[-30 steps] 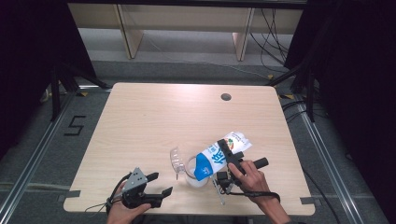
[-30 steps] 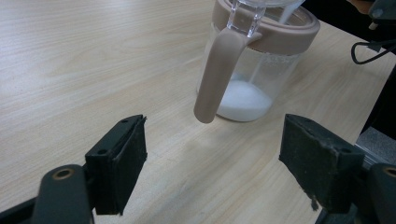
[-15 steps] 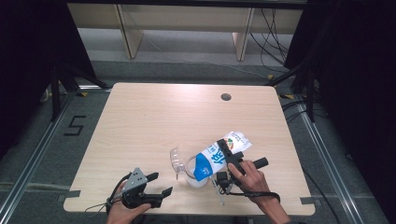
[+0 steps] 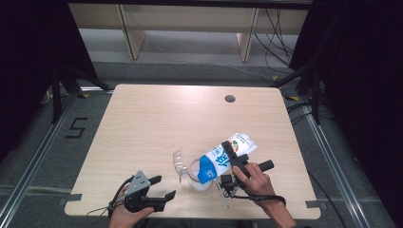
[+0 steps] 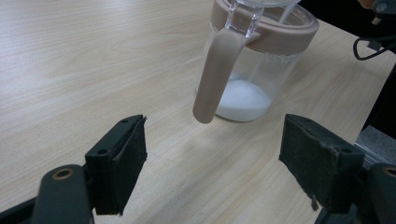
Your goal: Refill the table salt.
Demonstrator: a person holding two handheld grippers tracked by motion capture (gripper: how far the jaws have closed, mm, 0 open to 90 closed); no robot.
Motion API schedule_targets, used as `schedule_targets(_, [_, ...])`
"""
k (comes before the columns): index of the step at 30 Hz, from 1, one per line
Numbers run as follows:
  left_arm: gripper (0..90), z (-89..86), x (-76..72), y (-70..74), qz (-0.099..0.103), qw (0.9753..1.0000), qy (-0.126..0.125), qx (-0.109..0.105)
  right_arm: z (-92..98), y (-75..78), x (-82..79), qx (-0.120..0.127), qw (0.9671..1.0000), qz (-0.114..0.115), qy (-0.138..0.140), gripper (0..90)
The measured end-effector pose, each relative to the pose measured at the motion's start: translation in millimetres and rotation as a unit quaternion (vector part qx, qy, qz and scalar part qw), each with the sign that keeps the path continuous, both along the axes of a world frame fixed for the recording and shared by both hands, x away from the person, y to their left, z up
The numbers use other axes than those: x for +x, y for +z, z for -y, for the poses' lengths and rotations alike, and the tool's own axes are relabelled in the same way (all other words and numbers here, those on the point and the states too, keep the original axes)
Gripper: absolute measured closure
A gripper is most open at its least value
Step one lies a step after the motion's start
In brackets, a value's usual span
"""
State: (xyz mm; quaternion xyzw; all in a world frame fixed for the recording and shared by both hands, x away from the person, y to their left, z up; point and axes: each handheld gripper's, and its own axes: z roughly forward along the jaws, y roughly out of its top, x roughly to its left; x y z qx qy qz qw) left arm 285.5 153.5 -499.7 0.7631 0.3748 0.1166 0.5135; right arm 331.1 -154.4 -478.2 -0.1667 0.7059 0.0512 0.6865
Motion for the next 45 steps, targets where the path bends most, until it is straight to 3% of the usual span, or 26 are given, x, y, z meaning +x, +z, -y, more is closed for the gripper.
schedule_targets(5, [22.3,-0.1,0.1,0.0,0.0,1.0,0.0,0.0,0.5,-1.2,0.9,0.01,0.9999,0.005,0.009,58.1])
schedule_targets(6, [22.2,-0.1,0.0,0.0,0.0,1.0,0.0,0.0,-0.7,1.9,0.9,-0.011,0.9997,0.015,0.013,58.1])
schedule_targets(7, [22.2,0.0,0.0,0.0,0.0,1.0,0.0,0.0,-0.1,0.3,1.0,0.003,0.9999,0.011,0.012,58.1])
schedule_targets(19, [22.2,0.5,-0.2,0.1,0.0,1.0,0.0,-0.001,0.2,0.6,0.6,0.006,0.9999,0.011,0.012,58.6])
schedule_targets(20, [22.2,0.4,-0.2,0.1,0.001,1.0,-0.001,0.0,-1.4,5.2,1.3,-0.017,0.999,0.031,0.028,58.6])
schedule_targets(42, [22.2,0.8,-0.2,0.3,0.001,1.0,-0.002,0.0,0.4,4.1,1.3,-0.021,0.9993,0.024,0.02,60.3])
schedule_targets(43, [22.2,0.7,-0.2,0.3,0.001,1.0,-0.002,0.001,1.0,3.0,0.6,-0.021,0.9996,0.015,0.011,60.4])
schedule_targets(44, [22.2,0.7,-0.1,0.2,0.001,1.0,-0.002,0.001,0.4,2.5,0.8,-0.013,0.9997,0.016,0.013,60.4])
schedule_targets(45, [22.2,0.6,-0.1,0.2,0.001,1.0,-0.002,0.001,0.2,4.2,1.3,-0.024,0.9992,0.025,0.019,60.5])
